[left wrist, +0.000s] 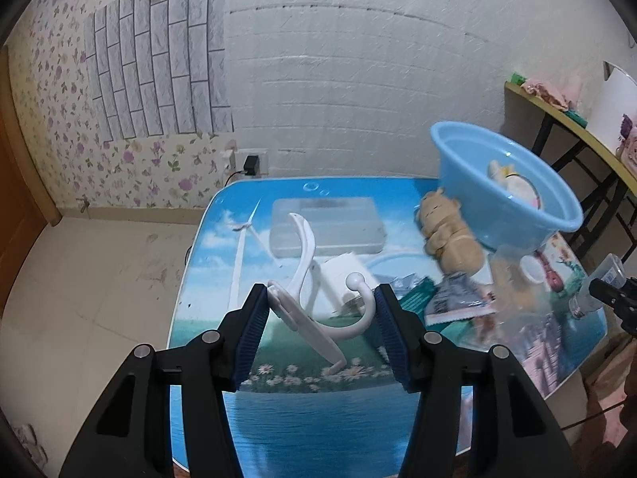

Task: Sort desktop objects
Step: 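Lower the hook into the basin and open left gripper while right gripper releases the bottle there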

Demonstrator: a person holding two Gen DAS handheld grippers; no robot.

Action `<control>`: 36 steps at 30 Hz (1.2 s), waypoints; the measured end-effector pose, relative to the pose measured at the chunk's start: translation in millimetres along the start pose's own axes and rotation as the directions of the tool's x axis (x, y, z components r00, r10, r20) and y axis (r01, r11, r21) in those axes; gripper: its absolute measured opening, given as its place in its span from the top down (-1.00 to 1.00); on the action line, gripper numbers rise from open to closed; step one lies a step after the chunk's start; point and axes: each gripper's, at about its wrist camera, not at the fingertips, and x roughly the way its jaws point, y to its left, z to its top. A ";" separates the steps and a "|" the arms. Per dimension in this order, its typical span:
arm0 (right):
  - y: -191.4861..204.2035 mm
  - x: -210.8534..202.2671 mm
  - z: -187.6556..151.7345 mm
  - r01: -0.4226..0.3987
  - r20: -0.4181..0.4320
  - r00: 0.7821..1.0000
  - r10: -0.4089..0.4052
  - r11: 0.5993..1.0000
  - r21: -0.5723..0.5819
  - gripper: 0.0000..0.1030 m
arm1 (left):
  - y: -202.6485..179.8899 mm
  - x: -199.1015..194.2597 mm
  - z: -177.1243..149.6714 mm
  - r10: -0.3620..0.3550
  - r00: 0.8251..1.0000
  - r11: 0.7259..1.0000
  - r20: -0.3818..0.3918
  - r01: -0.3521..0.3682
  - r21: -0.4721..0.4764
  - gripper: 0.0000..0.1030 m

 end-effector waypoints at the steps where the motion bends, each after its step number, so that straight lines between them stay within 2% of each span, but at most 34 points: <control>1: 0.4 -2.4 1.5 -0.003 0.006 1.000 0.003 1.000 -0.002 0.26 | -2.5 -2.1 1.3 -0.003 1.000 1.000 0.003 0.003 0.004 -0.04; 14: -2.5 -21.1 23.4 -0.042 0.094 0.995 0.042 0.999 -0.005 0.26 | -46.2 -15.2 28.6 -0.073 0.997 0.996 0.036 0.070 0.062 -0.04; 21: -6.5 -15.7 47.7 -0.066 0.141 0.988 0.068 0.998 -0.018 0.26 | -80.1 -16.4 58.1 -0.127 0.989 0.986 0.072 0.119 0.116 -0.04; 26: -16.3 -0.2 67.5 -0.079 0.168 0.982 0.080 0.997 -0.015 0.26 | -115.3 1.4 79.9 -0.169 0.983 0.973 0.071 0.155 0.169 -0.04; 36: -43.9 45.5 101.1 -0.099 0.171 0.981 0.095 0.995 0.019 0.26 | -180.5 55.9 109.5 -0.221 0.975 0.939 0.000 0.213 0.269 -0.04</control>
